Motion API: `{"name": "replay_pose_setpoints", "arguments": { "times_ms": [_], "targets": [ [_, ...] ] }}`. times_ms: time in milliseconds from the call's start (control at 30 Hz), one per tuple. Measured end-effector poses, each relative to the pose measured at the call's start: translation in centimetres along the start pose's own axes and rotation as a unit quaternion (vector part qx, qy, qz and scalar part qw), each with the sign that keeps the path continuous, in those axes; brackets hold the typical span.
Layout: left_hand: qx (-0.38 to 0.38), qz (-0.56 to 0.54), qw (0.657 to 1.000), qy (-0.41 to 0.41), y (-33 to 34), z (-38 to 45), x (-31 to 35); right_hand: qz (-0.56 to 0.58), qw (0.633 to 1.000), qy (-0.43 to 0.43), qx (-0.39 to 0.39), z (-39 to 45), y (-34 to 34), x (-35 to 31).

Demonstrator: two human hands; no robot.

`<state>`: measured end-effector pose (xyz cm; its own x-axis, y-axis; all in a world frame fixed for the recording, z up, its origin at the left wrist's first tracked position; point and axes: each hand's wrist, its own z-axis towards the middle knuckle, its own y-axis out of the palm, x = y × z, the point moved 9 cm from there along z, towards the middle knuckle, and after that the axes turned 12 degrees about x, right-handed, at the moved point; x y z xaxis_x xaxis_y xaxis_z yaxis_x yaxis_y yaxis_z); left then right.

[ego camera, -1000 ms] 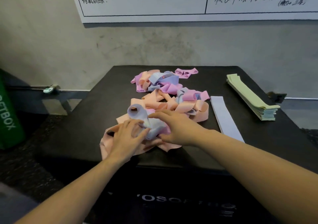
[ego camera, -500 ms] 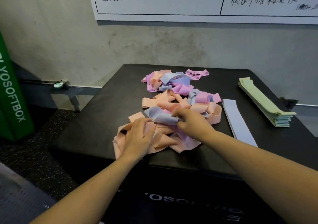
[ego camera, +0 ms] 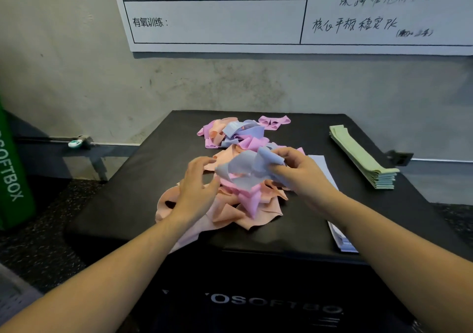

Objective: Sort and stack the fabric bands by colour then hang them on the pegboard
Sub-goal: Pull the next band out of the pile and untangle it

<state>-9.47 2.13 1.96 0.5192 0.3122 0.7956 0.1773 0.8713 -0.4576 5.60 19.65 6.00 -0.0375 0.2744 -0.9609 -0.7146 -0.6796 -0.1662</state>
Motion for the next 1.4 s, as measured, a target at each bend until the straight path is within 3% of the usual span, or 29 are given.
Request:
{"name": "replay_pose_setpoints", "arguments": {
  "times_ms": [133,333,433,533,633,833,933,1200,1400],
  "targets": [
    [-0.07,-0.181,0.981,-0.003,0.9,-2.4,5.5,0.036,0.999,0.033,-0.018,-2.0,-1.1,-0.7],
    [-0.204,-0.14,0.967,0.056,3.1,-7.0,12.4,0.049,0.998,0.043,-0.015,-5.6,-3.1,-2.4],
    [-0.179,-0.15,0.969,0.084,2.7,-8.6,14.9,0.076,0.995,0.057,-0.02,-7.4,-4.0,-3.1],
    [-0.142,-0.189,0.97,0.059,2.2,-9.6,15.9,0.086,0.994,0.067,-0.004,-8.7,-5.6,-3.4],
    [-0.155,-0.246,0.956,0.029,2.7,-10.6,16.3,0.063,0.996,0.067,-0.009,-9.8,-6.7,-3.6],
    [-0.147,-0.175,0.97,0.08,2.6,-11.5,17.8,0.019,0.996,0.073,-0.04,-11.8,-8.0,-4.5],
    [-0.116,-0.207,0.969,0.071,1.7,-11.7,18.6,0.002,0.998,0.048,-0.04,-12.5,-8.7,-5.2],
    [-0.101,-0.276,0.954,-0.049,0.5,-12.3,19.4,-0.051,0.996,-0.071,-0.004,-13.7,-10.3,-8.0],
    [-0.091,-0.339,0.933,-0.082,-0.3,-12.5,19.9,-0.084,0.992,-0.09,-0.015,-14.4,-9.8,-9.2]
  ]
}}
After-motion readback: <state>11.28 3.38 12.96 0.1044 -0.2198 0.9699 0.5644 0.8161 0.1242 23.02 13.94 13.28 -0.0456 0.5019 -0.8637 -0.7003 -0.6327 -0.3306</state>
